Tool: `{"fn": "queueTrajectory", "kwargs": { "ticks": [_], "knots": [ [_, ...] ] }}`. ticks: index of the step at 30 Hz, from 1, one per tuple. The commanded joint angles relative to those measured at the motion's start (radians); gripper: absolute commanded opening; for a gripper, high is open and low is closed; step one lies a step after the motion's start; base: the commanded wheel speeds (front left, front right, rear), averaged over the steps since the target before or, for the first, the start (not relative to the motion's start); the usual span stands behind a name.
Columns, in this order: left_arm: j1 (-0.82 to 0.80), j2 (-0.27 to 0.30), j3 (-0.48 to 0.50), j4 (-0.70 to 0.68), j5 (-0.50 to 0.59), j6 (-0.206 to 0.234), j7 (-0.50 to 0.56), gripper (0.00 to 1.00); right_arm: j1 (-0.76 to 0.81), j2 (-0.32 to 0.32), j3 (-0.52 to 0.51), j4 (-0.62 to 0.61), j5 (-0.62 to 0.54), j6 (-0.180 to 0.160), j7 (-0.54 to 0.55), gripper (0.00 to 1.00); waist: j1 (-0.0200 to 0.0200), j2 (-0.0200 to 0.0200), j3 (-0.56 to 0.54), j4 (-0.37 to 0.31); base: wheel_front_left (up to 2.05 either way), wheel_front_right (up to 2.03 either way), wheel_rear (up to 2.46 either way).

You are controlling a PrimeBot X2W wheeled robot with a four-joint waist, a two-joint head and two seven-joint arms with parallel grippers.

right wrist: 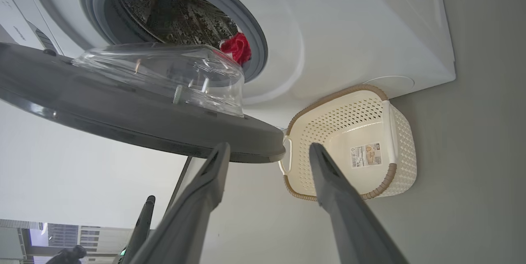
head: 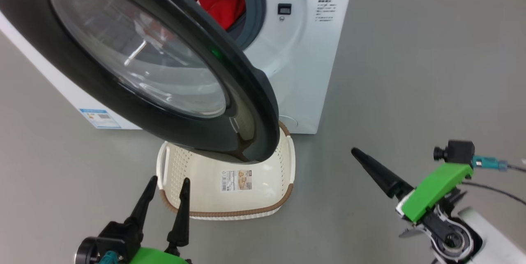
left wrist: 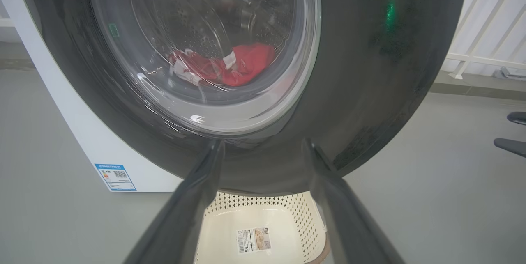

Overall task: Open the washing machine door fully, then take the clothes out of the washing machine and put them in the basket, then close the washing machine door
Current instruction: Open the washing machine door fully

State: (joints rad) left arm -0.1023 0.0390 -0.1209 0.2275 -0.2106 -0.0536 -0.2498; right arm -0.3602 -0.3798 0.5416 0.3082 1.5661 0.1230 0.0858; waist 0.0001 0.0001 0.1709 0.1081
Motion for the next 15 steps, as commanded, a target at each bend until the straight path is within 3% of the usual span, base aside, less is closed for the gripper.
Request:
{"fn": "queueTrajectory", "kwargs": {
  "ticks": [1,7,15],
  "knots": [
    [0.004,0.011,0.042,-0.027,0.008,-0.002,-0.012,1.0,0.042,-0.013,0.003,-0.016,-0.002,0.008,-0.028,1.0,-0.0001,-0.0001,-0.016,-0.025,0.0,0.0,0.0],
    [0.016,0.011,0.053,-0.027,0.013,-0.003,-0.012,1.0,0.107,-0.015,-0.004,-0.001,-0.016,0.008,-0.094,1.0,-0.0001,-0.0001,-0.029,-0.047,0.0,0.0,0.0],
    [0.02,0.011,0.069,-0.026,0.016,-0.004,-0.012,1.0,0.166,-0.033,-0.017,0.029,-0.082,0.008,-0.267,1.0,-0.0001,-0.0001,-0.033,-0.068,0.0,0.0,0.0]
  ]
}}
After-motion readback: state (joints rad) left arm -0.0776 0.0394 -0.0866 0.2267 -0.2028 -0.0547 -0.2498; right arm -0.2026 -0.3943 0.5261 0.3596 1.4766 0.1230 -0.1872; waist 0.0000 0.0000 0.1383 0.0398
